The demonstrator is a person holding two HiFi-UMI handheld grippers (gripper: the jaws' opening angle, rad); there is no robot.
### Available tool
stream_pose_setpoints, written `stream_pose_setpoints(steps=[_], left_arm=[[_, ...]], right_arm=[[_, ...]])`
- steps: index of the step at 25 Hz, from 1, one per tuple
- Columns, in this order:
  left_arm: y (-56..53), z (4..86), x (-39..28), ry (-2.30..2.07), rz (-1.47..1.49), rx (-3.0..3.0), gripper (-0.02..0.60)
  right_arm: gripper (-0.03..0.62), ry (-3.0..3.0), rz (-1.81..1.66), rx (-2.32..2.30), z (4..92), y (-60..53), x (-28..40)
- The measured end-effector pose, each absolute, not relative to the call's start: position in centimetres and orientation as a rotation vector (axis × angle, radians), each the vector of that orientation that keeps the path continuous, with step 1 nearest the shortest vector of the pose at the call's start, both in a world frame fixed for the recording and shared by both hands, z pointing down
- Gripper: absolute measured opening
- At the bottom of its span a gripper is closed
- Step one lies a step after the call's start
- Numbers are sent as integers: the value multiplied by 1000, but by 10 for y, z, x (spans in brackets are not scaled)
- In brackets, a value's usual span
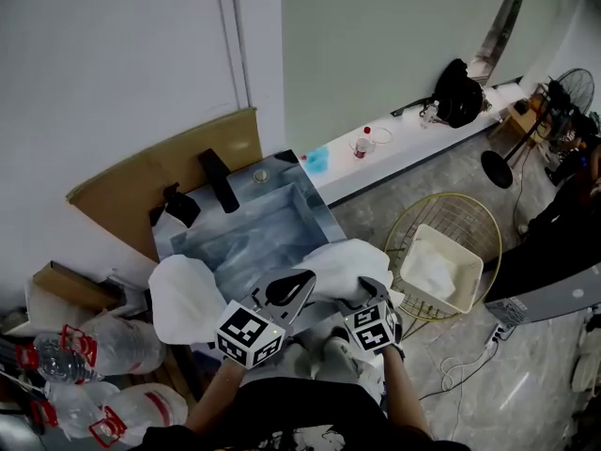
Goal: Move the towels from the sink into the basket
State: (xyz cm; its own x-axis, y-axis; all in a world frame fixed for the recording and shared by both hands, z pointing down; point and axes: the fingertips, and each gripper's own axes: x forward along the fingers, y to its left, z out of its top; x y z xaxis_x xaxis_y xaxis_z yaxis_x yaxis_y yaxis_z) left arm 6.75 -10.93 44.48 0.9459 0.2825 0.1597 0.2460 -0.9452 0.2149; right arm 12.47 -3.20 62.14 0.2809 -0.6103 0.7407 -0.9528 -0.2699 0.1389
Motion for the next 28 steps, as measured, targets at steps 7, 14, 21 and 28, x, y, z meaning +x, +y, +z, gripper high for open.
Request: stream_pose_setpoints(steps=[7, 14, 21, 28], left_arm=[[-109, 441, 70, 396, 266, 2907, 14], [-107, 440, 77, 387, 272, 2913, 14], [-97, 427, 96, 402, 260, 2936, 14], [-70, 402, 133, 447, 200, 2959, 14]], right_arm=[[129, -1346, 706, 2049, 608, -35, 124], [67, -1453, 776, 2325, 565, -40, 141], [66, -1550, 675, 2497, 501, -30, 164], [64, -1616, 460, 2677, 422, 8, 207]])
